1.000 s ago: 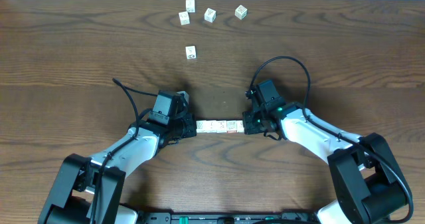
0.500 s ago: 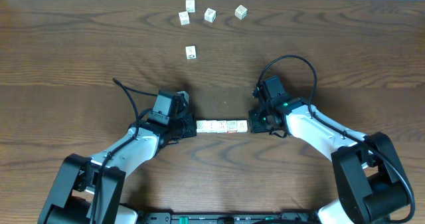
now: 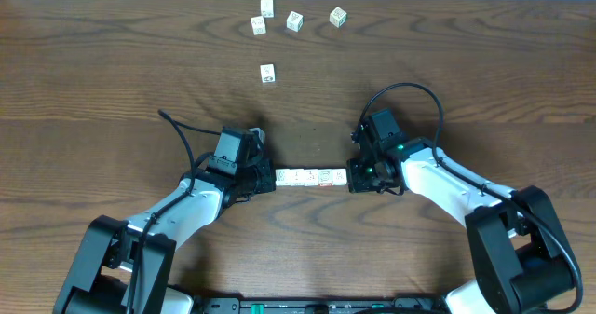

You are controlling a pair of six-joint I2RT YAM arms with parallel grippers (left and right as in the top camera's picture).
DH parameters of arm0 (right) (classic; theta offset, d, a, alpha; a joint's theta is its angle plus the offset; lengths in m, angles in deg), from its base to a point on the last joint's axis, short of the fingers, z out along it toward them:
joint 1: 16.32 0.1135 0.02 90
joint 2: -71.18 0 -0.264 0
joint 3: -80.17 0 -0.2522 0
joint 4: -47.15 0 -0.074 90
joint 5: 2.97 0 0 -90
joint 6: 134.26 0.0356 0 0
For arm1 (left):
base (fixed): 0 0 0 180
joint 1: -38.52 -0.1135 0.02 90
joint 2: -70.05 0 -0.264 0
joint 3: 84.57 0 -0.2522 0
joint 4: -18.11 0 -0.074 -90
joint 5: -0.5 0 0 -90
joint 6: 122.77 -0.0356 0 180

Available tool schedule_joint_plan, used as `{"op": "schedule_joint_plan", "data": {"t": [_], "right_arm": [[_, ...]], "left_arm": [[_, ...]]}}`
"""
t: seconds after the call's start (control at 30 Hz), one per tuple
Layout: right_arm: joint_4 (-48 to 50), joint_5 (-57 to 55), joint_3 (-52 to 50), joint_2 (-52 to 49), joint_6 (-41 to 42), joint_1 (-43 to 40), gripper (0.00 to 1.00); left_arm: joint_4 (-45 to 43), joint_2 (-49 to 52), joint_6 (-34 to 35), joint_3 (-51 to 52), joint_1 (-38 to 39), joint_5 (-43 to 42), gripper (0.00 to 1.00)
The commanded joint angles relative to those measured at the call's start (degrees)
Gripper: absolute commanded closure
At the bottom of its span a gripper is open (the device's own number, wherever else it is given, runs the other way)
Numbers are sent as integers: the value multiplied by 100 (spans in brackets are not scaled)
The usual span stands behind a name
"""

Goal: Lift 5 blocks

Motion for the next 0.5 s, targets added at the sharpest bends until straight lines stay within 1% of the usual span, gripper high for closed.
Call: {"op": "schedule_joint_plan", "data": {"t": [0.0,0.13,0.4,0.47], "right_arm": [[20,31,-52,240,129,35,99],[42,33,-52,243,280,35,99],[59,61,-52,247,323,35,99],[129,219,-52,247,321,35,99]], "left_arm": [[0,37,-59,-57,17,-72,93],[0,37,-59,-57,17,-74,93],[-2,37,-59,-57,17,-74,93],[-2,37,-59,-57,17,-74,93]]}}
